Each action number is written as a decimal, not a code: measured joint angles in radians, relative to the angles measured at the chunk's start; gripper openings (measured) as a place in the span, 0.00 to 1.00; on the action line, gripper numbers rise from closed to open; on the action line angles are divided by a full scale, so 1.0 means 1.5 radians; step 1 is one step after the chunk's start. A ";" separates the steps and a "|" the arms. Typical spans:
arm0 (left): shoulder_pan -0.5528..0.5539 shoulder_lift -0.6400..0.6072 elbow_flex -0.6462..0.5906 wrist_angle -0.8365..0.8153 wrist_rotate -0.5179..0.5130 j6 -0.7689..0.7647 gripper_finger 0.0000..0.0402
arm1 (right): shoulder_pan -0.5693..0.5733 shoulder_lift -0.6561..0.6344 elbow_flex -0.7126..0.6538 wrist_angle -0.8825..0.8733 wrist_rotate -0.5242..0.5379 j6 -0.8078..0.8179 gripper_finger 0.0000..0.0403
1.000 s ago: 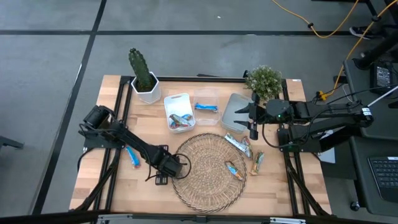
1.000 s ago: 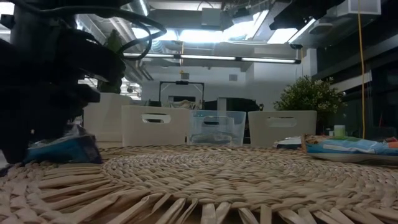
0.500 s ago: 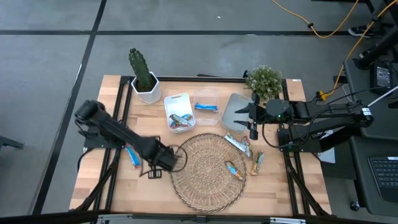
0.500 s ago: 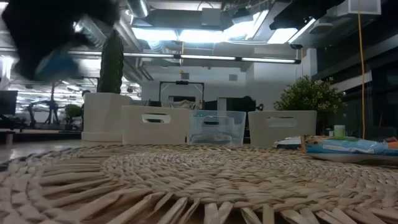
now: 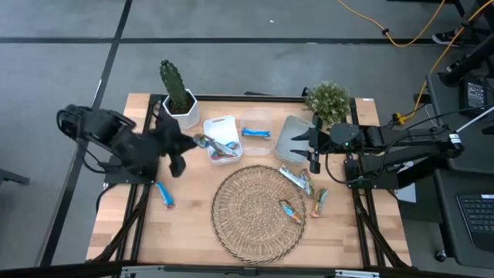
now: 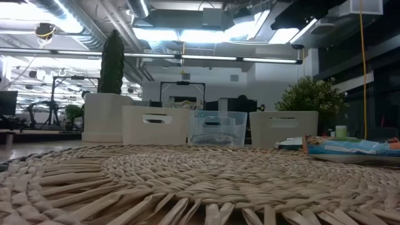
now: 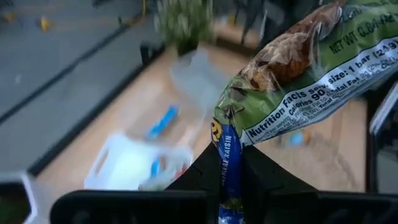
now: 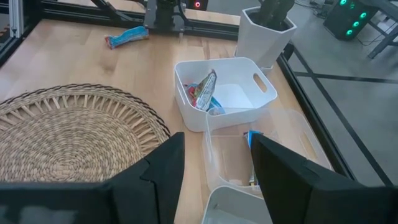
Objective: Pick and place Granola Bars by type
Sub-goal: Put the blue granola bar into the transparent bin
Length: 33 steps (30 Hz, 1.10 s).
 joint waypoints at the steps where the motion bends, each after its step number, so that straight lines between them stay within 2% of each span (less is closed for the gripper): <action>1: 0.003 -0.004 0.004 0.017 -0.013 0.015 0.05 | 0.000 0.000 0.000 0.000 0.000 0.000 0.46; 5: 0.041 -0.009 0.020 0.089 -0.042 0.088 0.05 | 0.000 0.000 0.000 0.010 0.000 0.000 0.46; 9: 0.145 0.005 0.024 0.181 -0.011 0.190 0.05 | 0.000 0.000 0.000 0.018 0.000 -0.002 0.46; 11: 0.223 0.022 0.024 0.254 0.050 0.253 0.05 | 0.000 0.000 0.000 0.021 0.001 -0.002 0.46; 15: 0.381 0.073 0.024 0.429 0.259 0.341 0.05 | 0.000 0.000 0.000 0.021 0.001 -0.003 0.46; 17: 0.446 0.101 0.024 0.481 0.356 0.348 0.05 | 0.000 0.000 0.000 0.021 0.001 -0.003 0.46; 20: 0.510 0.131 0.024 0.509 0.447 0.328 0.05 | 0.000 0.000 0.000 0.022 0.001 0.000 0.46; 26: 0.551 0.188 0.024 0.468 0.521 0.331 0.05 | 0.000 0.000 0.000 0.025 0.001 0.003 0.46; 33: 0.559 0.300 -0.059 0.449 0.532 0.347 0.05 | 0.000 0.000 0.000 0.025 0.005 0.003 0.46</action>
